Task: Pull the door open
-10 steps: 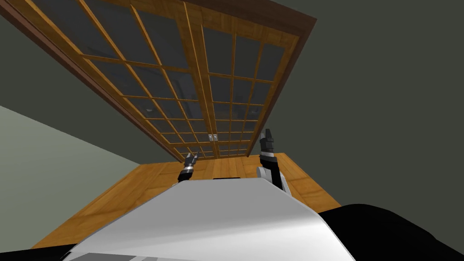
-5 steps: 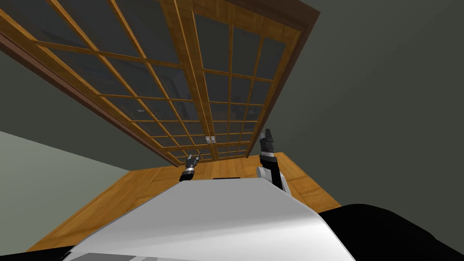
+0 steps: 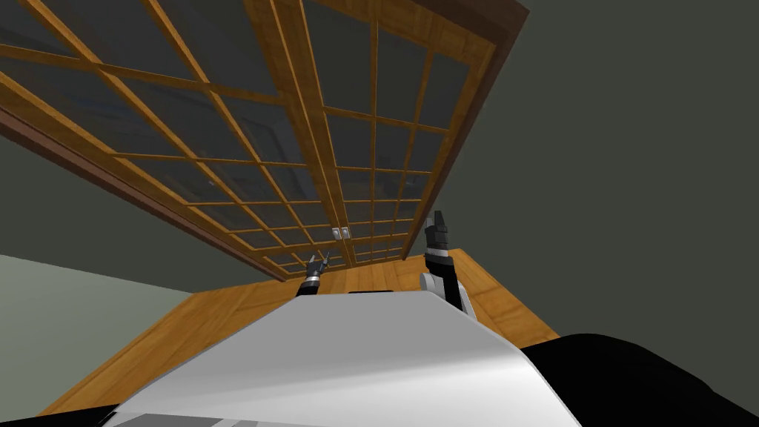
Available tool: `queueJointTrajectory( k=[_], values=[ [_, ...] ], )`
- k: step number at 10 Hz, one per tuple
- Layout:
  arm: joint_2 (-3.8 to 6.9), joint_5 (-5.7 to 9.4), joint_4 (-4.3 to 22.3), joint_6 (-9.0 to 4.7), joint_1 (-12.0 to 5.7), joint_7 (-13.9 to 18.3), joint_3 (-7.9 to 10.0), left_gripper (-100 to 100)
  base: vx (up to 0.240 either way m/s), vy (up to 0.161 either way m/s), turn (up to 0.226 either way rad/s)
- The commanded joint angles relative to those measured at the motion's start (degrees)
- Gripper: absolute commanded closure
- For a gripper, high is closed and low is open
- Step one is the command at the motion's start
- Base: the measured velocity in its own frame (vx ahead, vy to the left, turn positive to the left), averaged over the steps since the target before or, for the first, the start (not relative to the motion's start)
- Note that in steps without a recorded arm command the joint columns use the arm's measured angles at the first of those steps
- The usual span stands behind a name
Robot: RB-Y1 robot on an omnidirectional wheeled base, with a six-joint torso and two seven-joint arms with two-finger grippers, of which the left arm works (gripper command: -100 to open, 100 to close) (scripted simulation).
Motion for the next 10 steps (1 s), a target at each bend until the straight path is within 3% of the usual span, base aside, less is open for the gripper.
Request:
queueJointTrajectory(
  k=[1, 4, 5, 10],
  values=[
    [-0.28, -0.51, 1.66, -0.15, -0.53, -1.73, 0.30, -100, 0.144, 0.016, -0.073],
    [-0.73, -1.27, 4.38, -0.51, -1.65, -4.27, 0.76, -100, 0.149, 0.006, -0.065],
    [-0.61, -1.10, 4.01, -0.46, -1.50, -3.69, 0.69, -100, 0.066, 0.004, -0.013],
    [0.97, -0.12, 6.11, -0.22, 1.10, -4.39, 3.19, -100, -0.152, 0.021, 0.039]
  ],
)
